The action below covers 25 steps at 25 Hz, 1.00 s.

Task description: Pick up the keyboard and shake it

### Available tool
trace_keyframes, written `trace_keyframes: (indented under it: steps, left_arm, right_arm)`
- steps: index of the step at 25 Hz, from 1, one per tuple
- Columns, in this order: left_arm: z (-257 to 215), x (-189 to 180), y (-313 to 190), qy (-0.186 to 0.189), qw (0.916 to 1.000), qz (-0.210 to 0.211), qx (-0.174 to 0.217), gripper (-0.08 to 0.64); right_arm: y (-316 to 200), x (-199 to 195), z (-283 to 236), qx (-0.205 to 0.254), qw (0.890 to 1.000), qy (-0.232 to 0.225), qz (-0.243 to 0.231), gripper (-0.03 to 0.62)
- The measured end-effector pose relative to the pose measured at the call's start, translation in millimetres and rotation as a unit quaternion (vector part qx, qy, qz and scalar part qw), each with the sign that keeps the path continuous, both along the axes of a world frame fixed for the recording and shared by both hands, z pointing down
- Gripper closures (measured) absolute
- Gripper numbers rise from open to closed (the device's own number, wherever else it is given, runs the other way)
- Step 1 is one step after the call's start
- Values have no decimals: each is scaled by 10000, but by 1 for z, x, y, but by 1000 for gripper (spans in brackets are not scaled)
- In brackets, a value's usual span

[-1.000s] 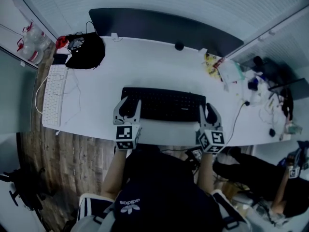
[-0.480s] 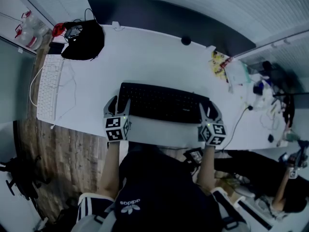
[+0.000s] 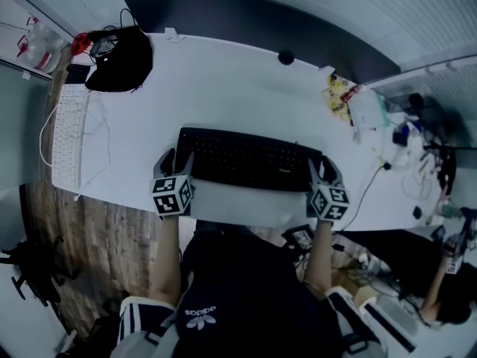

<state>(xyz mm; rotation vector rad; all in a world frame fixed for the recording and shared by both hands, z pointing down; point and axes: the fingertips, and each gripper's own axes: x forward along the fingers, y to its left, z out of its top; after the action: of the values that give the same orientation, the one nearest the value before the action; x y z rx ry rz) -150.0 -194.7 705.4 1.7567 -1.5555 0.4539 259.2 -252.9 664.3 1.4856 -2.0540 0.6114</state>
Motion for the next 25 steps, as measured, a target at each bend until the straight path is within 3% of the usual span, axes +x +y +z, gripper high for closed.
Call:
trace_keyframes:
  steps: [5,10,14,21,25]
  left_arm:
    - [3,3,0,244,9996,68,-100,334]
    - [6,10,2,548,9970,468,-286,336]
    - [7,10,0,385,9974,536,-290,334]
    - [4,10,1,334,9978,534,-182,336]
    - [-1,10,5,401,9981,466,-73,336]
  right_arm:
    - [1,11,14,-214,9996,-121,133,408]
    - [2,15,22,-408,9957,-770,305,405]
    - [0,7,18,-631,9889,-1295,372,405]
    - [3,12,26,-677,9879,-1314,471,407]
    - [0,13,10,-395,9919,-1141,403,407]
